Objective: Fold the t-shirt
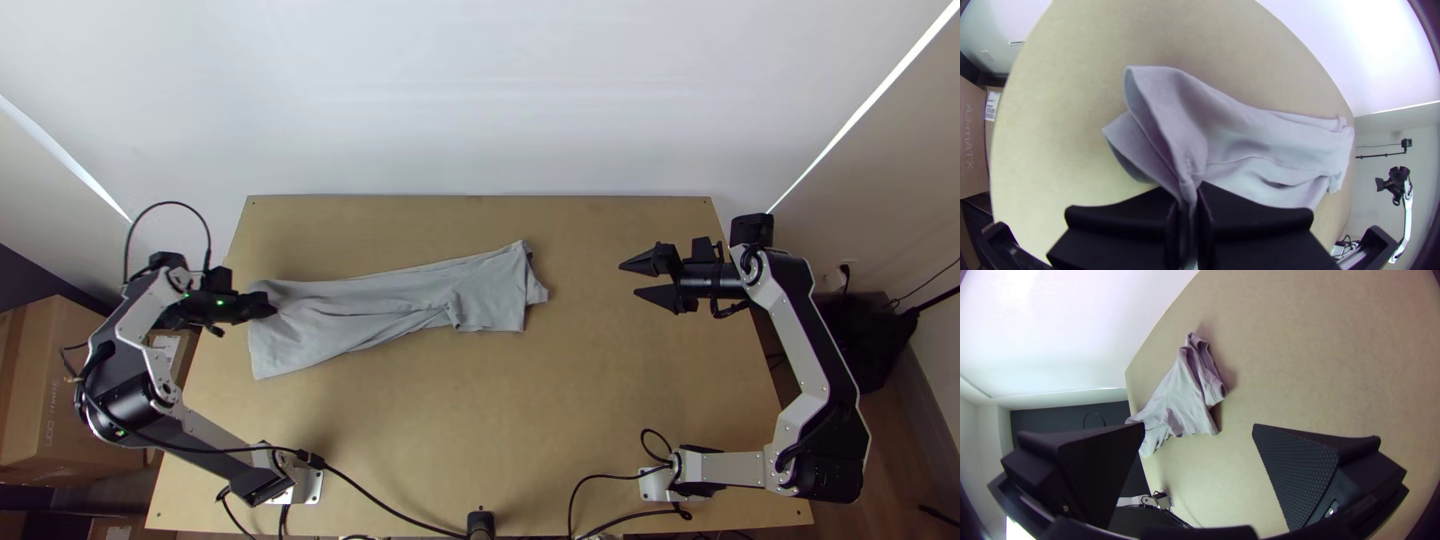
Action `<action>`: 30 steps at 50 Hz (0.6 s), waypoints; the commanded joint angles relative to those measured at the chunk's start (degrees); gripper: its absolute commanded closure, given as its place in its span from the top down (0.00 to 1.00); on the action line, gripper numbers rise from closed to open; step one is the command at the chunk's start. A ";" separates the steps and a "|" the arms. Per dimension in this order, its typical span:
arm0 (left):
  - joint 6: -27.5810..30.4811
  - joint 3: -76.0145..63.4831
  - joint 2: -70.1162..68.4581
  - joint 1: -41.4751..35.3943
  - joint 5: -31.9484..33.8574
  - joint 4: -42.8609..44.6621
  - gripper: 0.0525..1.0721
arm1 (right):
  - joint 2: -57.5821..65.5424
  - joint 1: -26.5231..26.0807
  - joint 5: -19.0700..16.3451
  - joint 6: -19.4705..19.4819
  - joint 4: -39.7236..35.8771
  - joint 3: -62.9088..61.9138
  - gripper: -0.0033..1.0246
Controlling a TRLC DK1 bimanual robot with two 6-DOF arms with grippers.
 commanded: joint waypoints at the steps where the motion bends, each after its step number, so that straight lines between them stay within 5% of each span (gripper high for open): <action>1: 3.92 6.29 -4.53 0.41 0.58 -7.67 0.03 | -0.39 -0.04 0.47 0.17 0.53 -1.12 0.96; 10: 2.08 11.56 -10.25 -6.18 1.64 -16.99 0.03 | -0.30 -0.04 1.62 0.17 0.88 -1.56 0.96; 30: -17.96 26.68 -7.70 -37.47 -1.18 -15.85 0.03 | -1.79 -0.47 2.32 -0.09 0.88 -3.84 0.96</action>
